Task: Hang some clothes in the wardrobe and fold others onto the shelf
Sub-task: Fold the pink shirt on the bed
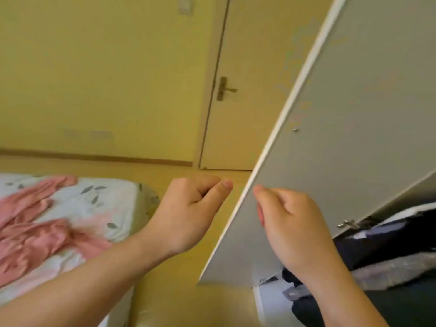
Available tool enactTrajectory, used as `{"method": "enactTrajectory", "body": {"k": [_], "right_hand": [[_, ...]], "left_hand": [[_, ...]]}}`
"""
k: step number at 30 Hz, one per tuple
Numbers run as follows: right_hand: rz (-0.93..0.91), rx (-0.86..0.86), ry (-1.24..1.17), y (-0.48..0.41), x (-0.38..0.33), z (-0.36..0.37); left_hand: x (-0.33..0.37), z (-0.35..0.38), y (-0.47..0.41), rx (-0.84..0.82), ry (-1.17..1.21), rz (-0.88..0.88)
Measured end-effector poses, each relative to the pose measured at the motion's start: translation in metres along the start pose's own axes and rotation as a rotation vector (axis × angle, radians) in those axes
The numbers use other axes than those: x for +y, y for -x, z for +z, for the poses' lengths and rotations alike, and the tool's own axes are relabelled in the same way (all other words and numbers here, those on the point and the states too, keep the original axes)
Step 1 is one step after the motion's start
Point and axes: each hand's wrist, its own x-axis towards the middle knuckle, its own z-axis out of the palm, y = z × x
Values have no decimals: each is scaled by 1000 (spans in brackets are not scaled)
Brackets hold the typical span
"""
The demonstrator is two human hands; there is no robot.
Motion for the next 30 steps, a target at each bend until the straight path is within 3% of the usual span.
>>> {"method": "enactTrajectory", "body": {"k": [7,14,23,30], "right_hand": [[-160,-479,14,-15,-49,178],[-121,-821,61,0,-71,329],[-104,-1031,230,11,-67,495],[-42,-1113,346,-6,-54,625]], "left_hand": [[-97,-100,115,356,11,-541],[-182,-159,205,574,8,-904],[-313,-206,262,591,14,-1175],[-458,-250,280,450,-11,-1369]]}}
